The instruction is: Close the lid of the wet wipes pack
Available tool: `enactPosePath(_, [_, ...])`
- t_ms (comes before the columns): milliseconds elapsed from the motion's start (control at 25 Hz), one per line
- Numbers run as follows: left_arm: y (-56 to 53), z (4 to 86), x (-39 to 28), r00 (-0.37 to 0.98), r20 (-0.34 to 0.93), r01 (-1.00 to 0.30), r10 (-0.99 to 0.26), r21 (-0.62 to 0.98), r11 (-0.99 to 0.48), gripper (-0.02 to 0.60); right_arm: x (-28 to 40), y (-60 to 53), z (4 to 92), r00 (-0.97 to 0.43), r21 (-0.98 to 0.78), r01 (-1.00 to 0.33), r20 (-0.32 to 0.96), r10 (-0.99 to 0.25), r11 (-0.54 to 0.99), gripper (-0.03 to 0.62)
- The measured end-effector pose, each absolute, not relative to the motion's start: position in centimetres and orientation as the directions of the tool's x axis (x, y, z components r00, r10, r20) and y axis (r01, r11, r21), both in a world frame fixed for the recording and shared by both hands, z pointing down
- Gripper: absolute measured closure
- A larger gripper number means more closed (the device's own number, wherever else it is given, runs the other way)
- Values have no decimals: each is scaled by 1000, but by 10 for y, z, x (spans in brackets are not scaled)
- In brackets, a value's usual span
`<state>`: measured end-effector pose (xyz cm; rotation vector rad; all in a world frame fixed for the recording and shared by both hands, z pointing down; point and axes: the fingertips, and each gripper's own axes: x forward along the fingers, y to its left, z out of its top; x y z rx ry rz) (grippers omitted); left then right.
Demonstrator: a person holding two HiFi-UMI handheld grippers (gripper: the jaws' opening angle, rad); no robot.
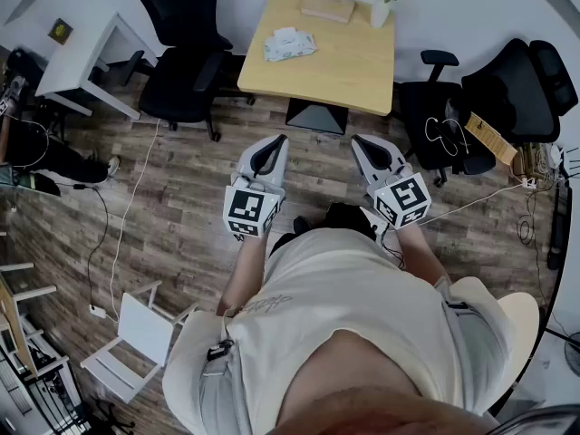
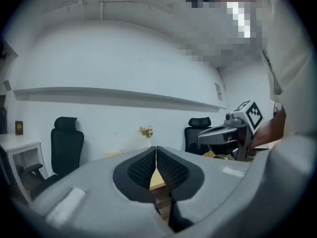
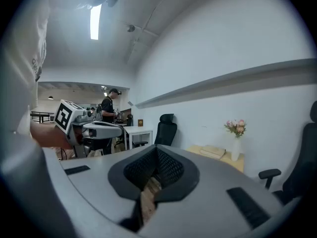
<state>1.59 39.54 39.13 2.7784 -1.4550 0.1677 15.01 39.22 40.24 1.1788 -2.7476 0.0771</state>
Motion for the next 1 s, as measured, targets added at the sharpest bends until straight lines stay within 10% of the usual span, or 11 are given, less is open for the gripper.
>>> enactPosePath(1000, [321, 423, 8, 553, 257, -817, -792, -20, -577, 565, 128, 311, 433, -733, -110, -679, 149, -663, 726, 594])
